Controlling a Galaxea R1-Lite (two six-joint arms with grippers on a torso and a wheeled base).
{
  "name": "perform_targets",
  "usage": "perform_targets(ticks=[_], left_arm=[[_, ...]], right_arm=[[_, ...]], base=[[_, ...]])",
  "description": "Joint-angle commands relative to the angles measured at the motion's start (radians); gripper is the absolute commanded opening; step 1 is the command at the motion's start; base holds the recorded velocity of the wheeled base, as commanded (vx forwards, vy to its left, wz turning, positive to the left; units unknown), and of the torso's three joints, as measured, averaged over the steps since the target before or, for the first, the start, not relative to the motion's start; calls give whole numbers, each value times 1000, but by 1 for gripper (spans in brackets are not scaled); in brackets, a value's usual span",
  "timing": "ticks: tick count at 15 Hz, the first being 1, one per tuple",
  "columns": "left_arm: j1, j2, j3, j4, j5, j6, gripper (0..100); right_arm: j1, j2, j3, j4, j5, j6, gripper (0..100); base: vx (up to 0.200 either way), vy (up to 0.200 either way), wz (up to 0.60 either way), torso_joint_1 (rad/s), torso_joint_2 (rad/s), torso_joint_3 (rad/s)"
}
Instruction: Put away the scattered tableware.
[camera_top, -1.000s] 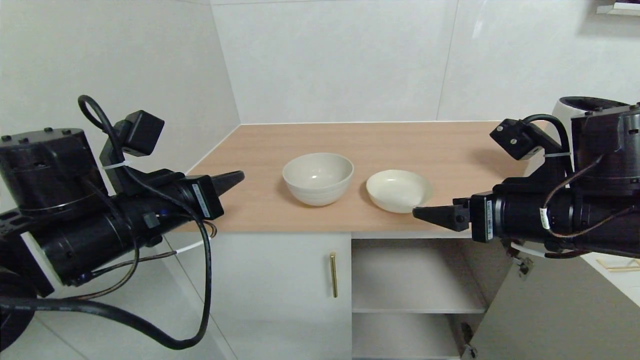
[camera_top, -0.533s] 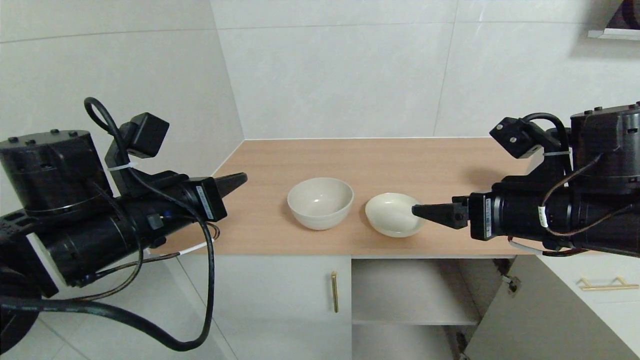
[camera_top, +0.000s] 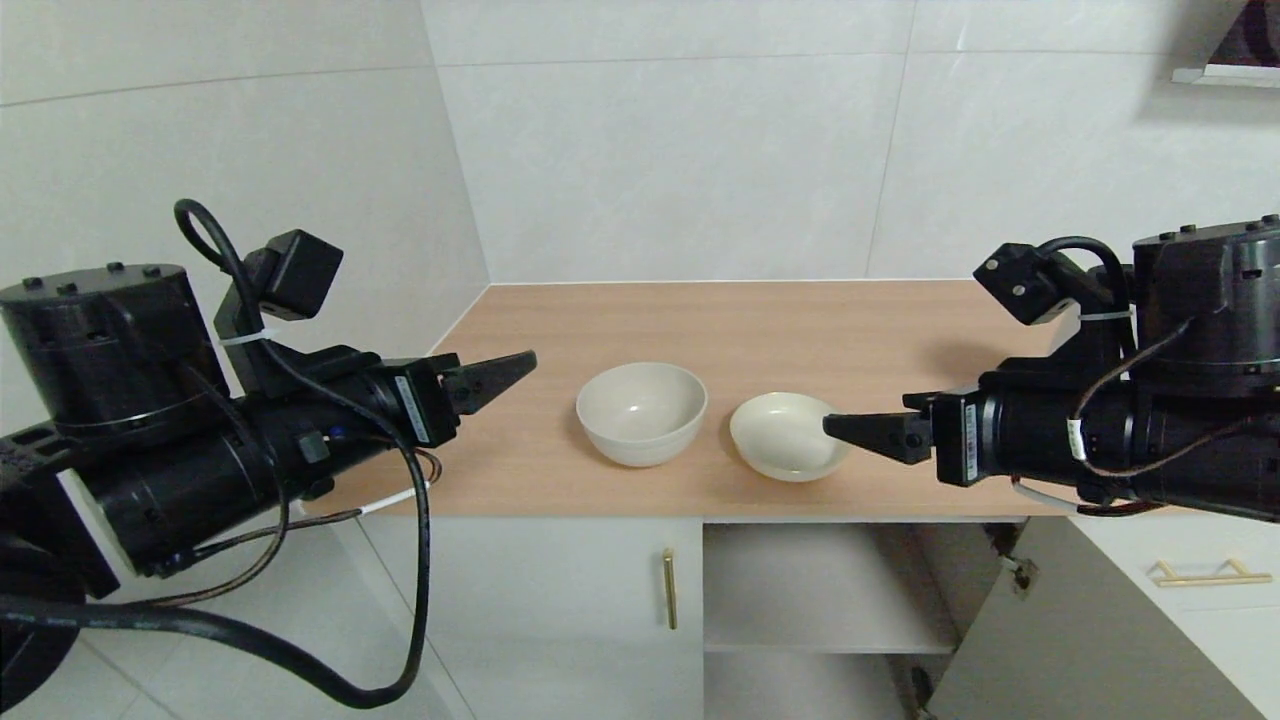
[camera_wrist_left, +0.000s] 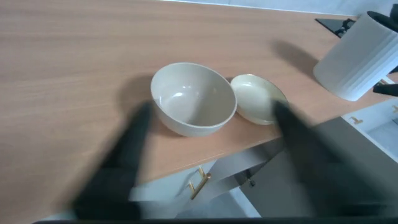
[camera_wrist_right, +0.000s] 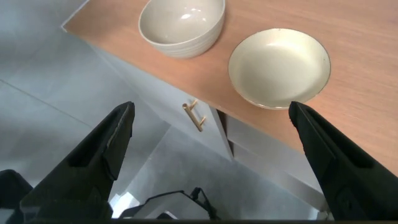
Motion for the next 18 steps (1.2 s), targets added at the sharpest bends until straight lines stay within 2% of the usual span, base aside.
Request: perform_targets(ticks=[1,3,5,7,8,10,14,15,16,17,18], left_arm=[[0,0,-2,0,0,0,100],[-2,-1,-14,7,0,0,100],[-2,0,-103,116,-3,1,100],[-2,29,-295,389,-5,0,100],[0,34,-345,469,-5,0,100],[4,59,-371,573,-6,0,100],[6,164,-396,590,17,-11,100],[6,203,-413,598,49,-29,100],[3,240,-433,615,109,-51,100],[0,255,-443,624,136,-56,100],[-8,286,-466,670,195,-60,100]], right_arm=[[0,8,-8,-1,-2,0,100],[0,22,-47,13,-23,3,100],[-14,71,-136,82,-92,16,100],[-54,152,-269,174,-97,34,100],[-63,183,-318,194,-100,34,100],[-64,226,-349,217,-107,66,100],[-87,309,-367,219,-152,100,100],[-87,330,-370,219,-180,103,100],[-87,353,-378,216,-207,103,100],[-87,362,-383,216,-216,103,100],[-87,378,-384,216,-226,103,100]], base=[[0,0,0,0,0,0],[0,0,0,0,0,0],[0,0,0,0,0,0],[0,0,0,0,0,0],[0,0,0,0,0,0],[0,0,0,0,0,0],[0,0,0,0,0,0],[0,0,0,0,0,0],[0,0,0,0,0,0],[0,0,0,0,0,0],[0,0,0,0,0,0]])
